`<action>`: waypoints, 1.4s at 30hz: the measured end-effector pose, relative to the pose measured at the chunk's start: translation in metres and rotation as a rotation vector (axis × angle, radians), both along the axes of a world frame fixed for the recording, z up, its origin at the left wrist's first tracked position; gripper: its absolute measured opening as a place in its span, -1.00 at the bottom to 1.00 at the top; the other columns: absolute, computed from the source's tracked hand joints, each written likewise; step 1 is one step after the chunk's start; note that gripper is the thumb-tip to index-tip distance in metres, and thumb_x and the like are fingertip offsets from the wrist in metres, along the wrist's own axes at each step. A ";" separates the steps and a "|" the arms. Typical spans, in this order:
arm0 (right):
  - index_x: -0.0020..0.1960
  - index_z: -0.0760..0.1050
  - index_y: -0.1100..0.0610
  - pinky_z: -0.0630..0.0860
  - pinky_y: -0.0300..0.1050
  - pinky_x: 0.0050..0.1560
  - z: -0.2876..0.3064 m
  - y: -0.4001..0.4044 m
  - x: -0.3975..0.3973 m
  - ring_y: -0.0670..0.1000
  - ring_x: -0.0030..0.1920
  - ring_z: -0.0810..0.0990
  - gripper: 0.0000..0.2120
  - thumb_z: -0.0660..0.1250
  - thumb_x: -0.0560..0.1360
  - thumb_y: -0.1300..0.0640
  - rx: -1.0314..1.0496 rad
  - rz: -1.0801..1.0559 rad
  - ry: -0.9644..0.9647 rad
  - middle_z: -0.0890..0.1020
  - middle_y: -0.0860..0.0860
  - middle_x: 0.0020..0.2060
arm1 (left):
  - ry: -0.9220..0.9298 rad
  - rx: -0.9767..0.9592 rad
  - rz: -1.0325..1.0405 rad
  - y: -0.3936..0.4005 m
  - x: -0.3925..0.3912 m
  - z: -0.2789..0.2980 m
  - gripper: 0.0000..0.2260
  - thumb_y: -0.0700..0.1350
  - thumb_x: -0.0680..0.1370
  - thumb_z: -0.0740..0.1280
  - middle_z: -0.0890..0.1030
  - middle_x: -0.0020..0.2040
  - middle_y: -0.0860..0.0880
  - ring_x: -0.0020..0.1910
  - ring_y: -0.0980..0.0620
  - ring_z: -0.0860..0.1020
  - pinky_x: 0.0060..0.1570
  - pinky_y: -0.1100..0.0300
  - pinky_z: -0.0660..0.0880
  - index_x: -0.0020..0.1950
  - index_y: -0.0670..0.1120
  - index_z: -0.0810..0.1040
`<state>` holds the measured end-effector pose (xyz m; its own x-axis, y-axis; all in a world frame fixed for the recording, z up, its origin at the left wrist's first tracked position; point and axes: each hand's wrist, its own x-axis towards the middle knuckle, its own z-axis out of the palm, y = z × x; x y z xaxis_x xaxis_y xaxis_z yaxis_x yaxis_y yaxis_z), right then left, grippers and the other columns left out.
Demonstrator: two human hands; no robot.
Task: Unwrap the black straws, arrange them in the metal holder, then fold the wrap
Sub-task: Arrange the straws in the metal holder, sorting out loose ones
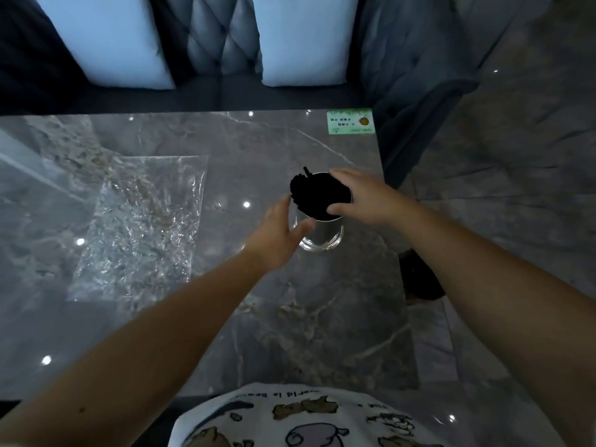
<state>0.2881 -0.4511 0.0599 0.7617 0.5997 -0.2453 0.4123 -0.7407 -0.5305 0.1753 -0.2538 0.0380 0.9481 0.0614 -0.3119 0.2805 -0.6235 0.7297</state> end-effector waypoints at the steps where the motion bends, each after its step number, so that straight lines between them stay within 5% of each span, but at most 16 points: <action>1: 0.53 0.14 0.09 0.19 -0.10 0.35 -0.002 0.004 0.005 0.07 0.48 0.23 -0.22 0.41 0.45 -0.11 0.009 -0.011 0.018 0.26 0.06 0.51 | -0.001 -0.022 0.024 -0.003 0.004 0.000 -0.37 0.18 0.55 0.27 0.34 0.45 -0.11 0.31 -0.06 0.47 0.27 -0.07 0.42 0.54 0.00 0.14; 5: 0.48 0.25 0.03 0.32 -0.10 0.24 -0.008 0.009 0.013 0.05 0.36 0.40 -0.33 0.40 0.46 -0.12 0.038 -0.028 -0.004 0.41 0.03 0.41 | -0.009 -0.081 0.154 -0.005 0.019 -0.002 -0.68 0.03 0.58 0.30 0.64 0.15 -0.05 0.10 -0.05 0.61 0.16 -0.01 0.50 0.29 -0.05 0.47; 10: 0.31 0.46 0.03 0.45 -0.11 -0.05 -0.018 0.001 -0.001 0.00 -0.01 0.57 -0.57 0.39 0.48 -0.05 0.107 -0.035 0.050 0.55 -0.03 0.03 | -0.049 -0.068 0.170 0.001 0.026 -0.003 -0.76 0.01 0.58 0.31 0.64 -0.04 0.07 0.00 0.07 0.61 -0.02 0.23 0.44 0.22 0.02 0.58; 15: 0.21 0.53 0.00 0.42 -0.28 -0.19 -0.021 -0.001 -0.006 -0.17 -0.14 0.57 -0.68 0.40 0.48 -0.03 0.275 -0.173 0.167 0.56 -0.22 -0.18 | -0.075 -0.021 0.162 -0.002 0.031 -0.004 -0.79 0.05 0.58 0.30 0.63 -0.11 0.06 -0.09 0.11 0.57 -0.12 0.27 0.38 0.13 0.00 0.62; 22: -0.04 0.62 0.09 0.54 -0.08 -0.04 -0.019 0.000 -0.005 -0.06 -0.15 0.61 -0.90 0.43 0.46 0.12 0.559 -0.427 0.270 0.67 0.02 -0.17 | -0.074 -0.036 0.185 -0.002 0.035 -0.007 -0.82 0.08 0.58 0.30 0.61 -0.20 0.12 -0.20 0.16 0.56 -0.19 0.28 0.41 0.05 0.03 0.61; 25: 0.05 0.63 0.03 0.56 -0.03 0.00 -0.017 0.000 -0.011 0.00 -0.02 0.65 -0.86 0.39 0.50 0.15 0.614 -0.474 0.346 0.69 0.01 -0.06 | -0.083 -0.027 0.179 0.000 0.034 -0.008 -0.83 0.07 0.58 0.29 0.57 -0.25 0.22 -0.27 0.33 0.51 -0.31 0.44 0.36 0.05 0.04 0.60; 30: 0.12 0.62 -0.01 0.53 -0.17 -0.08 -0.015 0.000 -0.021 -0.12 -0.02 0.65 -0.79 0.38 0.51 0.15 0.626 -0.512 0.359 0.70 -0.10 -0.06 | -0.091 -0.041 0.151 0.003 0.031 -0.007 -0.77 0.09 0.59 0.26 0.62 -0.16 0.09 -0.16 0.14 0.56 -0.18 0.33 0.38 0.11 0.02 0.61; 36: 0.22 0.55 0.06 0.54 -0.08 0.19 -0.013 0.007 -0.024 -0.02 0.12 0.61 -0.67 0.42 0.47 0.21 0.605 -0.529 0.382 0.64 0.05 0.08 | -0.102 -0.060 0.119 0.008 0.026 -0.010 -0.76 0.07 0.61 0.23 0.59 -0.11 0.13 -0.12 0.16 0.54 -0.22 0.47 0.30 0.17 0.03 0.60; 42: 0.00 0.59 0.05 0.59 -0.04 0.13 -0.010 0.016 -0.023 0.01 0.00 0.65 -0.88 0.43 0.46 0.17 0.572 -0.558 0.309 0.65 0.02 -0.09 | -0.087 -0.107 0.090 0.011 0.022 -0.010 -0.75 0.05 0.61 0.23 0.60 -0.04 0.11 -0.03 0.16 0.55 -0.09 0.34 0.37 0.23 0.05 0.57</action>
